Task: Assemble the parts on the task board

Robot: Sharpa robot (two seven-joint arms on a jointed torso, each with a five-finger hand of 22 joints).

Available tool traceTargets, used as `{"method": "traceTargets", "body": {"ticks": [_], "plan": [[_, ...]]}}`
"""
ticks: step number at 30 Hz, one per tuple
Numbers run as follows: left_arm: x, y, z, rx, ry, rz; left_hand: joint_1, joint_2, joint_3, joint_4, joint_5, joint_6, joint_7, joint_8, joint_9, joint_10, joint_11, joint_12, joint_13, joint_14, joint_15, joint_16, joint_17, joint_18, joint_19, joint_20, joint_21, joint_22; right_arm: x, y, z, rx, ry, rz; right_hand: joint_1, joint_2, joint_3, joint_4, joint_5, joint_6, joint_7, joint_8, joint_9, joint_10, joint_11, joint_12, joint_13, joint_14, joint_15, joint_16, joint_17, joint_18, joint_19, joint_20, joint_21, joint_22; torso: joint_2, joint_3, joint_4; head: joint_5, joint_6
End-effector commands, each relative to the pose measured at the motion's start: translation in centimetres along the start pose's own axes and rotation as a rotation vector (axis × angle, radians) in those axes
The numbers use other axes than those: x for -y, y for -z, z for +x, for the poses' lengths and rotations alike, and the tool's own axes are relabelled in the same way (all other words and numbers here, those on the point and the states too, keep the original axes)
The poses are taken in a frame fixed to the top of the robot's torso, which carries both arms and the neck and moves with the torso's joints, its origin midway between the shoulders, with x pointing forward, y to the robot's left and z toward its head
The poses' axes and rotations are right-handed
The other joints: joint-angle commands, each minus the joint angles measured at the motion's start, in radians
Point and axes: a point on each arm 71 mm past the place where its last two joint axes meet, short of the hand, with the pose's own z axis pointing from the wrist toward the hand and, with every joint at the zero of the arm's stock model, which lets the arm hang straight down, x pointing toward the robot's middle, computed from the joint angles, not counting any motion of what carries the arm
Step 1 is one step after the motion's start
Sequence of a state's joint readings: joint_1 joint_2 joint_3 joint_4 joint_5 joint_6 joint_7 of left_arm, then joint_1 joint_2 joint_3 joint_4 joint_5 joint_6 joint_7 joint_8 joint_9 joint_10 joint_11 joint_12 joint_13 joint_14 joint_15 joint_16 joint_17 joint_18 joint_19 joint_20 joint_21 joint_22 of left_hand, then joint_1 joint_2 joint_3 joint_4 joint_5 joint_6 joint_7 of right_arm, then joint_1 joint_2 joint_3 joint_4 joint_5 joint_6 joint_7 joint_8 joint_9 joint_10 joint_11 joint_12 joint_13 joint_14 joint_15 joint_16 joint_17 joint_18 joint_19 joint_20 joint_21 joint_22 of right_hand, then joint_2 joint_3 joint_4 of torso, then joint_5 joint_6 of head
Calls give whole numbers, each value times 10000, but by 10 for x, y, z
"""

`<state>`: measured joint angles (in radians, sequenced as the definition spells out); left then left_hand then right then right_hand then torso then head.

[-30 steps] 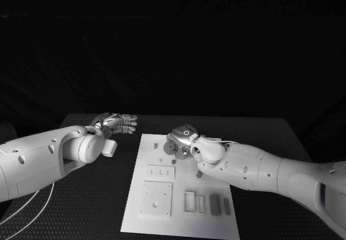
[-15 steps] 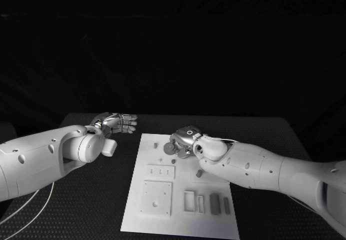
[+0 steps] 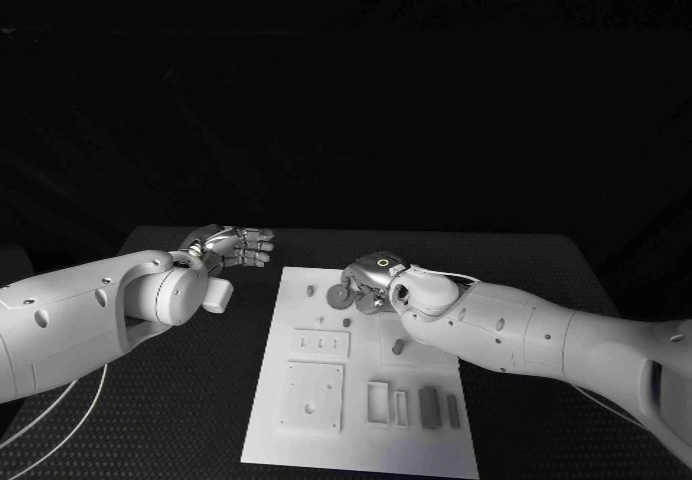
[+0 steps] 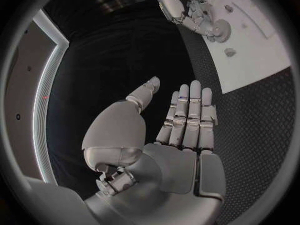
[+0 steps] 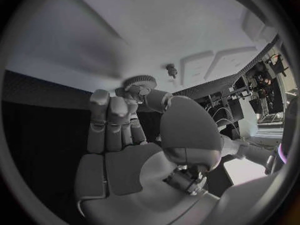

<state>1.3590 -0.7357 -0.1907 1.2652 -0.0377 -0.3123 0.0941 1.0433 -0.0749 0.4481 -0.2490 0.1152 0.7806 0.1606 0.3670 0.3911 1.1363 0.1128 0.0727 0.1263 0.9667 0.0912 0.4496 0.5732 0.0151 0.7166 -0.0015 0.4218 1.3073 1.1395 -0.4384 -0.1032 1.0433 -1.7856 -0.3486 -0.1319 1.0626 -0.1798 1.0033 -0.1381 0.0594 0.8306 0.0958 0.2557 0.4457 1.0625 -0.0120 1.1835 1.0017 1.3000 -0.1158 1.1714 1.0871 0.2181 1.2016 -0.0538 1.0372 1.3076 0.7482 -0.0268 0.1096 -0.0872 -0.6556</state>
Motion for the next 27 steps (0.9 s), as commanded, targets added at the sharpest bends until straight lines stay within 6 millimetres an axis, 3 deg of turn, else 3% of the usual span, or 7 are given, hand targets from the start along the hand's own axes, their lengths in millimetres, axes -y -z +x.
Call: {"method": "traceTargets", "body": {"ticks": [1, 8, 14, 21, 24, 25, 27], "plan": [[1, 0, 2, -135, -21, 56, -87, -8, 35, 26, -17, -23, 57, -70, 16, -37, 16, -49, 8, 12, 90, -41, 10, 196, -52, 8, 68, 214, 3, 4, 2, 24, -334, -15, -161, -38, 55, -16, 40, 16, 93, 44, -16, -17, 59, 64, 4, 74, 35, -36, 13, 437, 5, 53, 41, 165, 4, 8, -11, -23, 25], [1, 0, 0, -93, -24, 84, -85, -13, 37, 24, -18, -27, 58, -73, 18, -41, 16, -51, 8, 11, 90, -44, 13, 198, -54, 7, 69, 214, 12, 8, -19, 1829, -2720, -625, -66, -113, 231, -176, 90, 13, 127, 70, -16, 15, 88, 85, -9, 107, 55, -36, 23, 437, 58, 4, 46, 142, 4, 12, -25, -68, 62], [1, 0, -3, 1, -32, 99, -85, -19, 38, 22, -19, -27, 53, -74, 20, -43, 15, -50, 8, 9, 91, -47, 14, 198, -55, 7, 69, 214, 26, 16, -41, 2975, -3817, -608, -154, -200, -183, -418, 201, -53, 159, 87, -8, 2, 115, 109, -12, 106, 72, -32, 56, 437, 111, -42, 70, 136, -3, 26, -28, -98, 95], [1, 2, -6, 28, -32, 96, -78, -28, 40, 15, -20, -25, 46, -74, 23, -45, 12, -50, 9, 7, 91, -51, 17, 200, -58, 7, 70, 214, 59, 38, -58, 2926, -4335, -130, -182, -299, -696, -542, 205, -8, 251, 155, 25, 10, 196, 135, -16, 109, 140, -26, 91, 437, 127, -80, 73, 130, -7, 23, -47, -210, 139], [0, 2, -8, 42, -29, 87, -75, -30, 42, 13, -21, -23, 42, -73, 25, -45, 11, -49, 9, 6, 91, -52, 18, 200, -59, 7, 70, 214, 75, 49, -57, 2473, -4280, -68, -179, -304, -752, -553, 220, -5, 258, 160, 27, 12, 208, 139, -17, 110, 151, -24, 96, 437, 127, -83, 72, 129, -14, 35, -109, -240, 161], [0, 2, -8, 53, -30, 94, -70, -33, 43, 9, -21, -19, 39, -72, 27, -44, 9, -48, 10, 5, 91, -54, 18, 201, -60, 7, 70, 214, 80, 53, -56, 2329, -4439, -181, -339, -458, -1224, -653, 425, 91, 480, 220, 59, -17, 413, 158, -5, 106, 340, -10, 116, 437, 125, -100, 98, 145, -18, 43, -136, -237, 158], [0, 3, -10, 90, -29, 134, -69, -36, 44, 7, -25, -8, 35, -67, 33, -35, 13, -42, 13, 2, 93, -59, 21, 201, -63, 8, 71, 215, 90, 60, -54, 1959, -4881, -212, -338, -403, -1698, -776, 621, 186, 584, 273, 81, -70, 520, 182, 5, 83, 446, -6, 139, 437, 82, -115, 85, 145, -26, 52, -187, -271, 136]]}}
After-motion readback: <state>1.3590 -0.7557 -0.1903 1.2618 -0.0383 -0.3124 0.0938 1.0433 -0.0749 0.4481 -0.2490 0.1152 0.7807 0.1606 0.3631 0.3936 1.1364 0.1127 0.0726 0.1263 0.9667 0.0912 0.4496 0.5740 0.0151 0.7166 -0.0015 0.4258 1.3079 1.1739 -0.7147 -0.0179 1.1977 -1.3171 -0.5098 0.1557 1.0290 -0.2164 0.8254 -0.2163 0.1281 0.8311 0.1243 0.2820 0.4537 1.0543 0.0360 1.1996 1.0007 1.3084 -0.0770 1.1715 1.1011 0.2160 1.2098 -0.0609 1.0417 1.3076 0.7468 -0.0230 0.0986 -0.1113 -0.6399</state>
